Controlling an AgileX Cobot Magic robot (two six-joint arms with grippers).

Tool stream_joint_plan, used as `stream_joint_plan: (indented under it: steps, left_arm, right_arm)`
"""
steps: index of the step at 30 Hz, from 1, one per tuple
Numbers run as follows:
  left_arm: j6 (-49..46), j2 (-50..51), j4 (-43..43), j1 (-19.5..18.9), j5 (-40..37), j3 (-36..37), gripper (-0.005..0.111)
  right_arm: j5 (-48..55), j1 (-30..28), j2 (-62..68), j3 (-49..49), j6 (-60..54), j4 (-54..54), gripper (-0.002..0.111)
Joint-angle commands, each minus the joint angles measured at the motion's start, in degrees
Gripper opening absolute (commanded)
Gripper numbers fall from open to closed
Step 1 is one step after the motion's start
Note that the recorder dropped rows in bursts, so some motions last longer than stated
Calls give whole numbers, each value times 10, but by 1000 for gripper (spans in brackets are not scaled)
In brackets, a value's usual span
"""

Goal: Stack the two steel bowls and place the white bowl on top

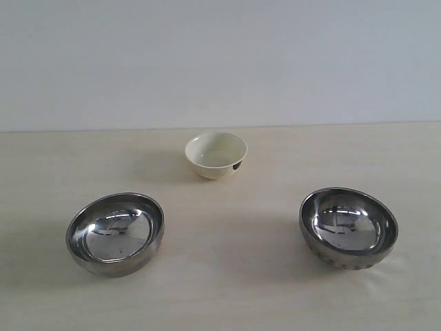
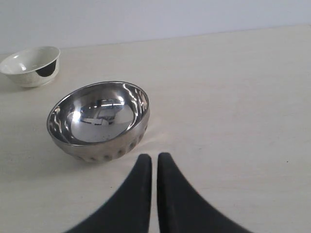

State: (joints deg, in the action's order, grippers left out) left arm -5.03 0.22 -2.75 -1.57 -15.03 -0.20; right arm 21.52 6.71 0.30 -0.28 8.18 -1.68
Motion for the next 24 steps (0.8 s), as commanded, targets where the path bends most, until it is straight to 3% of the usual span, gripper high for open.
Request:
stream_joint_plan:
  steps: [1, 6, 14, 24]
  left_arm:
    - [6, -2, 4, -2, 4, 2, 4]
    - [6, -2, 4, -2, 4, 2, 4]
    - [6, -2, 4, -2, 4, 2, 4]
    - [6, -2, 4, -2, 4, 2, 4]
  right_arm:
    - [-5, -4, -3, 3, -1, -4, 0]
    - [-3, -4, -3, 3, 4, -4, 0]
    - [-2, -4, -3, 3, 270, 211, 0]
    - [-2, -4, -3, 3, 272, 214, 0]
